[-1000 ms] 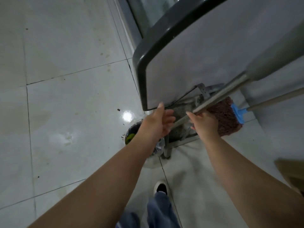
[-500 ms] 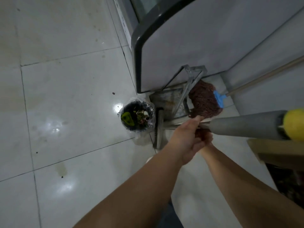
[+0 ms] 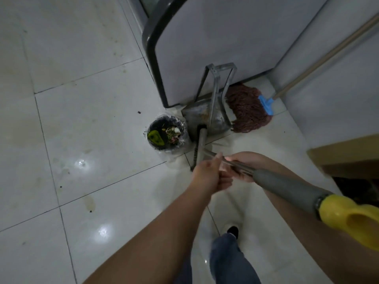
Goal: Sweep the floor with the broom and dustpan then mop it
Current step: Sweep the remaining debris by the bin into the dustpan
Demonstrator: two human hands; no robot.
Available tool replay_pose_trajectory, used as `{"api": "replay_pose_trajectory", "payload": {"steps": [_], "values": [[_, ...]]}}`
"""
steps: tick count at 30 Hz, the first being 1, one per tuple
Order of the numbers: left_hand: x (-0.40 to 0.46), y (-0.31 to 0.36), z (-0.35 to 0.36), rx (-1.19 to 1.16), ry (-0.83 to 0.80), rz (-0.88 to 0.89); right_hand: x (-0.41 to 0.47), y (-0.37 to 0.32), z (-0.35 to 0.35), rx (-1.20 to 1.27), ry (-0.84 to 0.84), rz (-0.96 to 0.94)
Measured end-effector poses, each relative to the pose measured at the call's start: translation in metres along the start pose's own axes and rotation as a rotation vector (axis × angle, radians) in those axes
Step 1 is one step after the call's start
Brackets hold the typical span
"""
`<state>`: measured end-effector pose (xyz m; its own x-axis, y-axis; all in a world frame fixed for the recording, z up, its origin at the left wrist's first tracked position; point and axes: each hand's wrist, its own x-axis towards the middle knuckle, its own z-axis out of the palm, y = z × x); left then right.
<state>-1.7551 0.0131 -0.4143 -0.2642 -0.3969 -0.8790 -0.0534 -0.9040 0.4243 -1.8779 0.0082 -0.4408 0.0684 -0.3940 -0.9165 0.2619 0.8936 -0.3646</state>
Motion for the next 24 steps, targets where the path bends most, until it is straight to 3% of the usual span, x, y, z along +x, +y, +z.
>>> {"api": "replay_pose_trajectory", "payload": {"steps": [3, 7, 14, 24], "values": [[0.015, 0.005, 0.002, 0.035, 0.134, 0.080, -0.003, 0.013, -0.033, 0.131, -0.014, 0.103], [0.027, -0.005, 0.035, 0.022, 0.144, 0.073, -0.037, 0.028, -0.088, 0.336, -0.081, 0.239], [0.047, -0.016, 0.086, 0.024, 0.171, 0.084, -0.094, 0.029, -0.206, 0.328, -0.034, 0.295], [0.104, 0.028, 0.128, 0.097, 0.111, 0.150, -0.077, -0.005, -0.259, 0.365, 0.069, 0.189]]}}
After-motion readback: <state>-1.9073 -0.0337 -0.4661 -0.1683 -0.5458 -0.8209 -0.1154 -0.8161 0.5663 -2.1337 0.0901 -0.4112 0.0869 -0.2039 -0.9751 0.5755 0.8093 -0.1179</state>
